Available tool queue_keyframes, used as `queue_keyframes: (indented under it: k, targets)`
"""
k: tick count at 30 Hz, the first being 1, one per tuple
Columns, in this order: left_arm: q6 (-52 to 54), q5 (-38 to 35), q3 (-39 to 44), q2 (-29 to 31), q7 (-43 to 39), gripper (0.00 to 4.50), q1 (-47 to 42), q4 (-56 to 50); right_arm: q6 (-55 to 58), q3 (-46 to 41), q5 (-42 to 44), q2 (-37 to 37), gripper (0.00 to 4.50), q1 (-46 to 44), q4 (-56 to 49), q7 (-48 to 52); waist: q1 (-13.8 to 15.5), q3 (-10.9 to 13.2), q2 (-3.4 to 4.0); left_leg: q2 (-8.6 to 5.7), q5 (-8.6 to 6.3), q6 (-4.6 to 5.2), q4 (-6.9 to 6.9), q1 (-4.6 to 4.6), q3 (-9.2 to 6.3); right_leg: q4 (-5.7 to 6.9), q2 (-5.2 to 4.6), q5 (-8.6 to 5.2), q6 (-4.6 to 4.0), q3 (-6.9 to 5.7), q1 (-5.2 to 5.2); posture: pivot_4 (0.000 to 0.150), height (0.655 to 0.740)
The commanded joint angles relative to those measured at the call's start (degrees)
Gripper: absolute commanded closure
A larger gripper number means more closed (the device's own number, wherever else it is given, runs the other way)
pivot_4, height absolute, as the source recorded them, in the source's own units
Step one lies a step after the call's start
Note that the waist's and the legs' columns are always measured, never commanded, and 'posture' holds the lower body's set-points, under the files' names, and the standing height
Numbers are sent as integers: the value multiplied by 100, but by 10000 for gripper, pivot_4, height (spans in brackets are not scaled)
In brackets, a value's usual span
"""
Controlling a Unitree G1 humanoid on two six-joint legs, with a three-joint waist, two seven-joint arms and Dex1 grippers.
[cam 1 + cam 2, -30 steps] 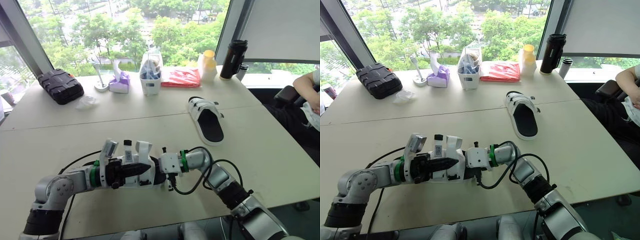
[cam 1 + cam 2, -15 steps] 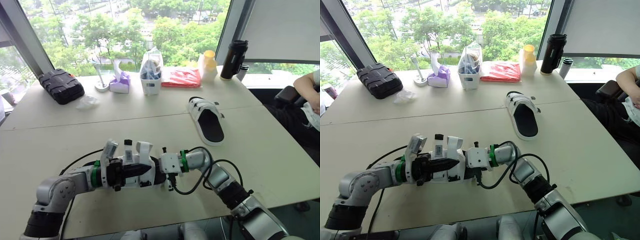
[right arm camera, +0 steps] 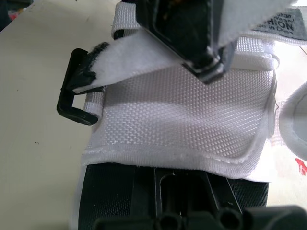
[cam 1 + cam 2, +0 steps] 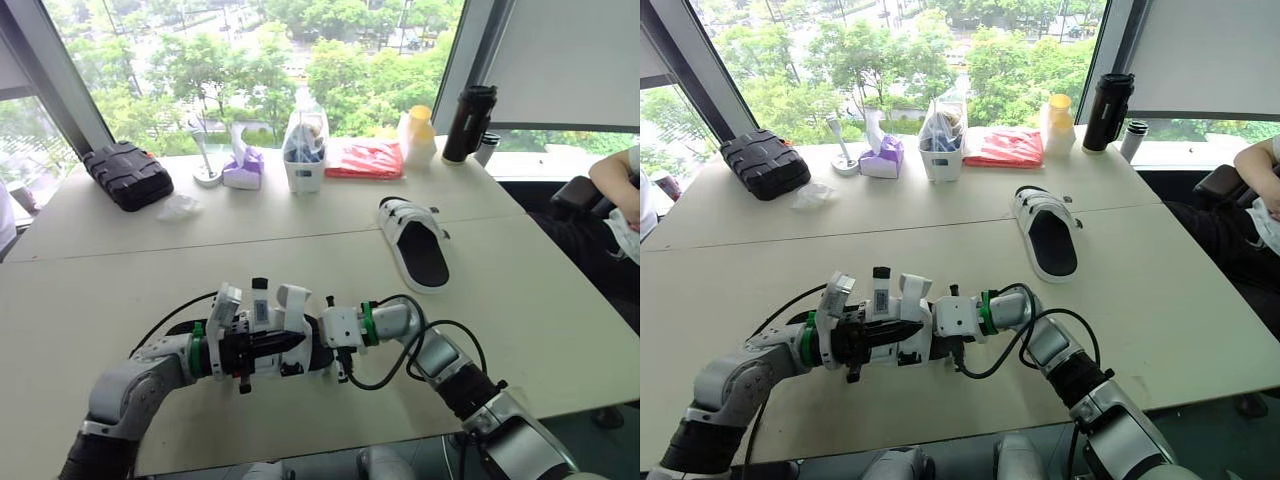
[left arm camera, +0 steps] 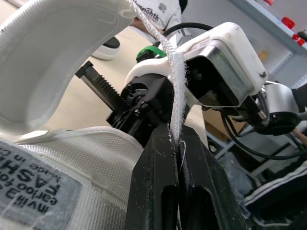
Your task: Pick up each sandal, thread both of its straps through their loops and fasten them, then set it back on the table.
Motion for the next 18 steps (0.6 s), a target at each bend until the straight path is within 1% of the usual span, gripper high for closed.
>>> queue_keyframes:
  k: [1,7,18]
  targets:
    - [-165,237,-421,-159,14,44596,104,18,103,281,-244,65,45000,111,167,8,14,-2,0,0,0,0,0,0,0,0,0,0,0,0,0,1500,7400]
    - [-254,273,-417,-220,22,44596,240,-51,104,274,-246,56,45000,103,175,17,62,-14,9,1,0,0,-2,2,0,0,2,-1,2,0,0,1500,7400]
    - [-706,319,-250,-572,497,44596,608,-290,108,274,-243,67,45000,111,172,11,89,-28,13,1,0,0,-5,2,-1,-1,-1,-4,5,0,0,1500,7400]
